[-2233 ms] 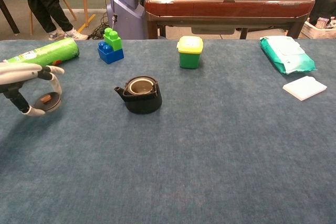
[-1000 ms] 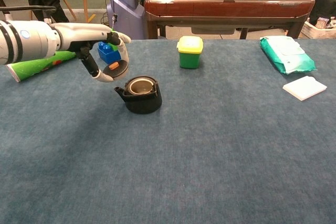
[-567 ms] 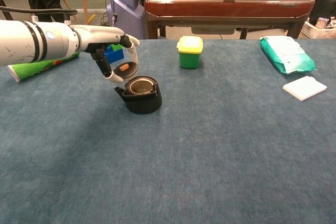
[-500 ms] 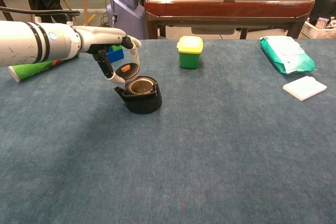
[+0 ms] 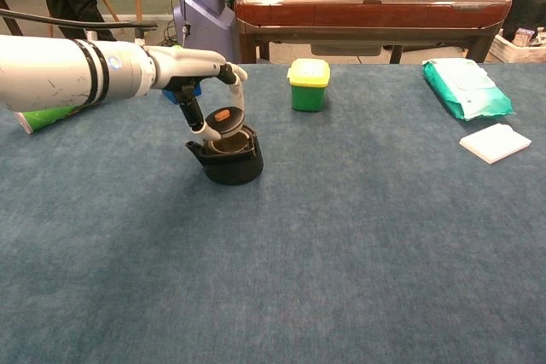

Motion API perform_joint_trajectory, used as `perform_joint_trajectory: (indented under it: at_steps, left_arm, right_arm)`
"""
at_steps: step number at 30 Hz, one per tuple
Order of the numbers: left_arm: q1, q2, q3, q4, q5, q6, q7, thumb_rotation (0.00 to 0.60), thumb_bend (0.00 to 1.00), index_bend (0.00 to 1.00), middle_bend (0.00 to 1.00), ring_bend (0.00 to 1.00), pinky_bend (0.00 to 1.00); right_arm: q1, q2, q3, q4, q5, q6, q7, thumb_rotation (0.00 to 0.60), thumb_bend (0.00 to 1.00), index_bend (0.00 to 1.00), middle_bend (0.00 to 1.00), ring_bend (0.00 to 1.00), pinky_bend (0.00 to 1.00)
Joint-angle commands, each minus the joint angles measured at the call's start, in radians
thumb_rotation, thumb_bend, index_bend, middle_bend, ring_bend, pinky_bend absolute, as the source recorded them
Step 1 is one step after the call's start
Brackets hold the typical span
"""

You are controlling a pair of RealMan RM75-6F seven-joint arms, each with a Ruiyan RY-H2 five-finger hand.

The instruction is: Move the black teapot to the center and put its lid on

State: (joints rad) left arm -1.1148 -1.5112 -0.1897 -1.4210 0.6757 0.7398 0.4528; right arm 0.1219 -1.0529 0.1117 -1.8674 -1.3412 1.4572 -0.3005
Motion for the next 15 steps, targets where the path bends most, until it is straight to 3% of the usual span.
perform_joint_trajectory:
  at_steps: [1, 15]
  left_arm:
    - [-0.009, -0.006, 0.006, 0.008, -0.011, -0.003, 0.006, 0.6, 0.25, 0.42, 0.0, 0.0, 0.0]
    - [-0.039, -0.021, 0.028, 0.035, -0.07, -0.007, 0.027, 0.6, 0.25, 0.36, 0.0, 0.0, 0.0]
  right_arm:
    - [-0.001, 0.001, 0.0, -0.001, 0.001, 0.001, 0.001, 0.6, 0.1, 0.27, 0.24, 0.04, 0.1]
    - [-0.008, 0.006, 0.0, 0.0, 0.001, 0.007, 0.01, 0.6, 0.1, 0.27, 0.24, 0.04, 0.1]
